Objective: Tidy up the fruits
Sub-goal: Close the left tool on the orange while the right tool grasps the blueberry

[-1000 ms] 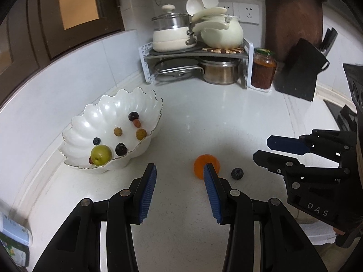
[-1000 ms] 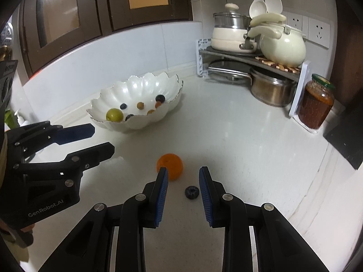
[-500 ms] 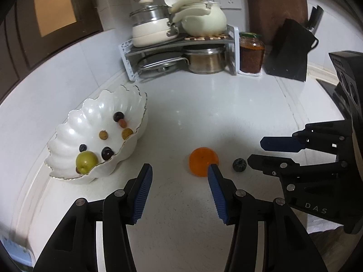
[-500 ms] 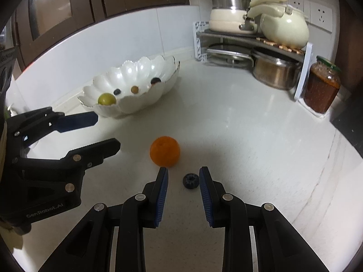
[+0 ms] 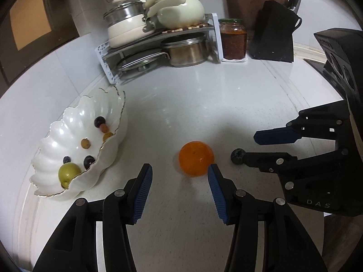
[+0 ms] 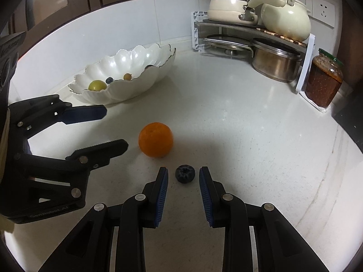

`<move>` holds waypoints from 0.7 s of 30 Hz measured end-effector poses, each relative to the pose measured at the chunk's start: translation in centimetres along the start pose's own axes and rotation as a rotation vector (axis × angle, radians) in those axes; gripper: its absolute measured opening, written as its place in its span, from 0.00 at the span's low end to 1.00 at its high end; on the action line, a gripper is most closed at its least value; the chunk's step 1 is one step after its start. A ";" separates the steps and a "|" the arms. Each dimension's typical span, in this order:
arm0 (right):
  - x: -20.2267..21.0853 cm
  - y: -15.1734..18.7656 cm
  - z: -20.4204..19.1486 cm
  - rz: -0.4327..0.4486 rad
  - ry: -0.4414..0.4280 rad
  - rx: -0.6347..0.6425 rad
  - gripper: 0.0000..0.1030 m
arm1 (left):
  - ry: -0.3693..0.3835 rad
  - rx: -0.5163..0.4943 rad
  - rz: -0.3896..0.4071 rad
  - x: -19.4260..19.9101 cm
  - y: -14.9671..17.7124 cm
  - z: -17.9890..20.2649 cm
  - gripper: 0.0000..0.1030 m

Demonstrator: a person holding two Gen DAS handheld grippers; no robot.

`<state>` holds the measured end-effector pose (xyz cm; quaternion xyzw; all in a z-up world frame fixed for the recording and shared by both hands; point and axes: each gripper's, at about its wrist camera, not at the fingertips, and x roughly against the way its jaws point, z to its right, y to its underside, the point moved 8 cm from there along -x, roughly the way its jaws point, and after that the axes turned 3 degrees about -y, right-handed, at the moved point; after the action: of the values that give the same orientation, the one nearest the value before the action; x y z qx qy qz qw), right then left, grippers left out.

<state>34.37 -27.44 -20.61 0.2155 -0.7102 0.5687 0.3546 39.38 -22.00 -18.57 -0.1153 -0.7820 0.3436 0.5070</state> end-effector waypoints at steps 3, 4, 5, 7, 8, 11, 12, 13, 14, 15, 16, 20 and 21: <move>-0.6 0.1 -0.1 -0.009 -0.007 -0.001 0.29 | 0.011 -0.013 0.003 -0.5 0.1 0.1 0.49; -0.7 0.1 -0.1 -0.008 -0.006 0.000 0.29 | 0.015 -0.019 0.002 -0.7 0.2 0.1 0.49; -0.9 0.1 -0.1 -0.009 -0.004 0.004 0.29 | 0.020 -0.022 0.002 -0.9 0.2 0.1 0.49; -1.2 0.2 -0.1 -0.012 -0.005 0.005 0.29 | 0.031 -0.035 0.003 -1.2 0.3 0.3 0.49; -1.3 0.2 -0.1 -0.013 -0.005 0.006 0.29 | 0.033 -0.041 0.005 -1.3 0.3 0.4 0.49; -1.6 0.4 0.0 -0.020 -0.008 0.007 0.29 | 0.050 -0.059 0.003 -1.8 0.3 0.8 0.49; -1.6 0.4 0.0 -0.022 -0.007 0.009 0.29 | 0.052 -0.063 0.004 -1.9 0.4 0.8 0.49; -1.7 0.4 0.1 -0.025 -0.006 0.010 0.29 | 0.059 -0.068 0.005 -2.1 0.3 1.0 0.49; -1.8 0.5 0.1 -0.028 -0.003 0.009 0.29 | 0.062 -0.069 0.005 -2.2 0.4 1.0 0.49; -1.9 0.5 0.1 -0.030 -0.002 0.009 0.29 | 0.065 -0.069 0.005 -2.3 0.3 1.0 0.49; -1.9 0.6 0.2 -0.030 -0.002 0.010 0.29 | 0.073 -0.068 0.004 -2.5 0.3 1.0 0.49; -2.5 0.7 0.4 -0.045 -0.005 0.009 0.29 | 0.086 -0.075 0.005 -3.0 0.2 1.2 0.49; -2.6 0.7 0.5 -0.048 -0.006 0.009 0.29 | 0.088 -0.078 0.004 -3.1 0.2 1.3 0.49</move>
<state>35.46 -27.97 -23.10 0.2356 -0.7033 0.5626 0.3651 39.65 -24.06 -21.20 -0.1516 -0.7714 0.3086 0.5355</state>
